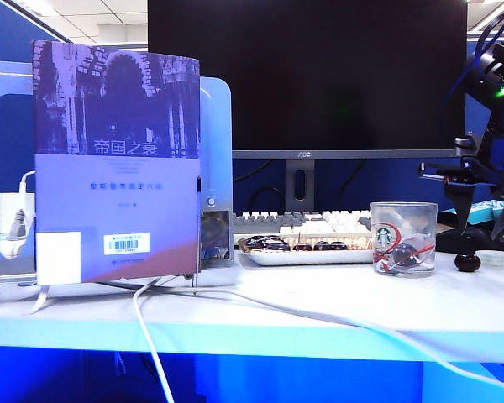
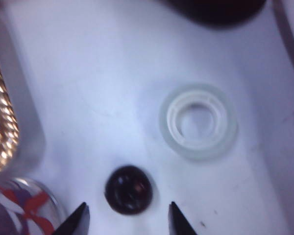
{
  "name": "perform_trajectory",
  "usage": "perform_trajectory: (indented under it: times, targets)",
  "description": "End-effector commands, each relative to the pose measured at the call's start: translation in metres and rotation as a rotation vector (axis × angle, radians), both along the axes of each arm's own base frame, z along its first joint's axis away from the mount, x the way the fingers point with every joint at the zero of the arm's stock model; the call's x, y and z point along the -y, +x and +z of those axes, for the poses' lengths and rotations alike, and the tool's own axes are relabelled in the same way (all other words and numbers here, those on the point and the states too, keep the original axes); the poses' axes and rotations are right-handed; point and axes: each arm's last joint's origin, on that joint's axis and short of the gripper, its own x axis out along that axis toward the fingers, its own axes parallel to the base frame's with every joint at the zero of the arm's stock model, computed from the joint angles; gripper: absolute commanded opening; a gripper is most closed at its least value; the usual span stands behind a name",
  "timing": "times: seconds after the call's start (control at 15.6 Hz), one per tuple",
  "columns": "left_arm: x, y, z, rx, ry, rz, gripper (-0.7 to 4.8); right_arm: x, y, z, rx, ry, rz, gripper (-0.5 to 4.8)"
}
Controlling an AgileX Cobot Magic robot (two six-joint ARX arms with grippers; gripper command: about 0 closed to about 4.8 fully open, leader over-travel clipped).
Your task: Pick up the cherry on the right side of the glass and put it inside the glass.
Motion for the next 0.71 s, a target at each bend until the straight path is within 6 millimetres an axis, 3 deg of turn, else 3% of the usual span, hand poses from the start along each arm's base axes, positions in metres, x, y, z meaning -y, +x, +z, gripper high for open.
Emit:
perform_trajectory:
  times: [0.06,0.71]
  targets:
    - [0.000,0.000,-0.001,-0.009,0.004,-0.004,-0.05,0.001,0.006,0.001,0.030,0.007,0.007,2.20]
    - [0.000,0.000,-0.001,-0.009,0.004,-0.004,-0.05,0.001,0.026,-0.027,-0.027,-0.010,0.022,2.20]
